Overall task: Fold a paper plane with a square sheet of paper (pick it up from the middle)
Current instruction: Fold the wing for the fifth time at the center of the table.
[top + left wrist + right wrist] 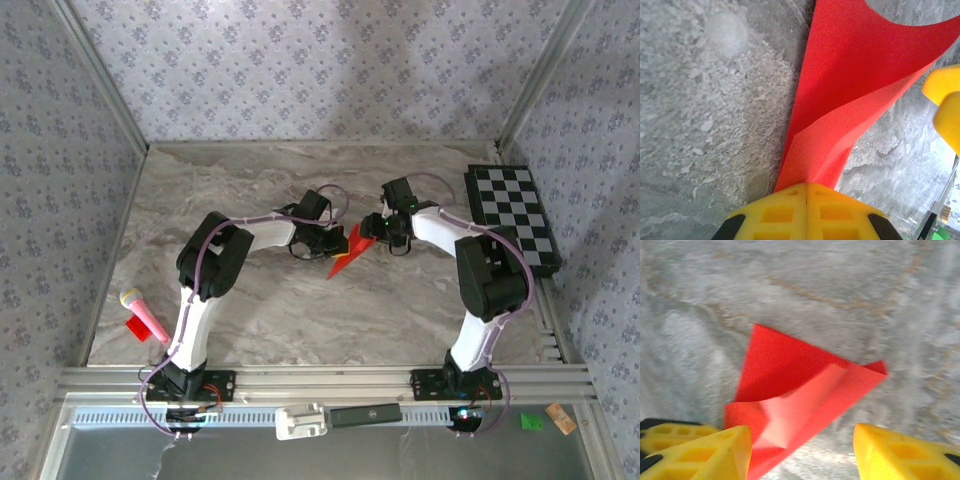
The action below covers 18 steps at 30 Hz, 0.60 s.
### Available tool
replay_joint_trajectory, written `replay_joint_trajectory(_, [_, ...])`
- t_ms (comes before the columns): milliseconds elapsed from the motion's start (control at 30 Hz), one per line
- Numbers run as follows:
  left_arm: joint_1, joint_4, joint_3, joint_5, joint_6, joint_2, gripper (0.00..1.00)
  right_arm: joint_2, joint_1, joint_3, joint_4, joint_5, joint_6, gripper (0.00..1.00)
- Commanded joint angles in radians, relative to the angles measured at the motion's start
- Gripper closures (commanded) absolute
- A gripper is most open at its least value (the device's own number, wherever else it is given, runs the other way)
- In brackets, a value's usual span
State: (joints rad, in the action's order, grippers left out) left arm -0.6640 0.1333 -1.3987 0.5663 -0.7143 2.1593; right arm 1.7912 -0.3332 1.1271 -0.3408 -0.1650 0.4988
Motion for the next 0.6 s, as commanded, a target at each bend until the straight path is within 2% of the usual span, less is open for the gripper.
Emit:
replay_joint_trajectory(0, [-0.007, 0.052, -0.02, -0.018, 0.024, 0.023, 1.0, 0.01, -0.008, 0.043, -0.105, 0.119, -0.003, 0.39])
replay_joint_trajectory(267, [-0.008, 0.054, -0.019, -0.019, 0.022, 0.022, 1.0, 0.106, -0.027, 0.147, -0.156, 0.087, -0.03, 0.38])
replay_joint_trajectory(567, [-0.008, 0.058, -0.024, -0.015, 0.022, 0.017, 1.0, 0.159, -0.029, 0.174, -0.206, 0.106, -0.028, 0.49])
